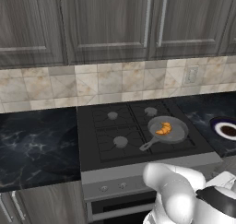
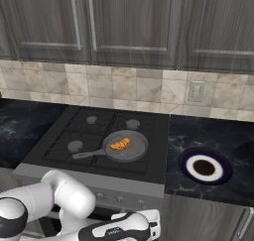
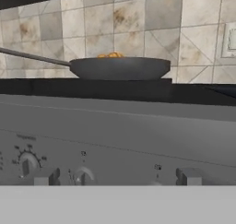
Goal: Pick the croissant and place it on the pan. Then turn on the stove to warm the croissant.
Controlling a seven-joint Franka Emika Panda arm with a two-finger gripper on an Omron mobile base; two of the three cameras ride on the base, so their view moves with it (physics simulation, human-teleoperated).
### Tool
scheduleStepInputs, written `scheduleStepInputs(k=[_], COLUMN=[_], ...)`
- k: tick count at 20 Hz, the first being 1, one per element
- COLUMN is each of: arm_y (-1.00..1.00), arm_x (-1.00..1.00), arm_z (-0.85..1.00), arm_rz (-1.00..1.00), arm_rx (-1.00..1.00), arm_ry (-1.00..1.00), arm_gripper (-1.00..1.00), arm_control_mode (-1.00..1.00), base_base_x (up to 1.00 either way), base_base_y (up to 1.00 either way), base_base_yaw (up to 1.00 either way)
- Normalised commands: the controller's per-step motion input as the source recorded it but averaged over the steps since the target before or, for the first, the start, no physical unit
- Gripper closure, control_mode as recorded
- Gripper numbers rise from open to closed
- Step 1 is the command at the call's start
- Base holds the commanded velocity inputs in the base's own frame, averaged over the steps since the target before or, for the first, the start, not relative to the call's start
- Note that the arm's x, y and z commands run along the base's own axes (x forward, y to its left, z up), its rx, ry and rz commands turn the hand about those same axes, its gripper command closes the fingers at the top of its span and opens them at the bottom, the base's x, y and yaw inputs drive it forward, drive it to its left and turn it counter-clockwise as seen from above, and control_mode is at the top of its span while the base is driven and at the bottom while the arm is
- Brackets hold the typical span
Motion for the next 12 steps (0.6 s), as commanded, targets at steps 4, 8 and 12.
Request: scheduleStepInputs(k=[4,8,12], arm_y=[-0.03,-0.12,-0.09], arm_x=[0.18,0.01,0.0], arm_z=[-0.07,-0.14,-0.14], arm_rz=[-0.03,-0.06,-0.08], arm_rx=[0.06,0.04,0.02], arm_ry=[0.0,0.0,0.0], arm_gripper=[-1.0,-1.0,-1.0], arm_control_mode=[-1.0,-1.0,-1.0], base_base_x=[0.0,0.0,0.0], base_base_y=[0.0,0.0,0.0], base_base_yaw=[0.0,0.0,0.0])
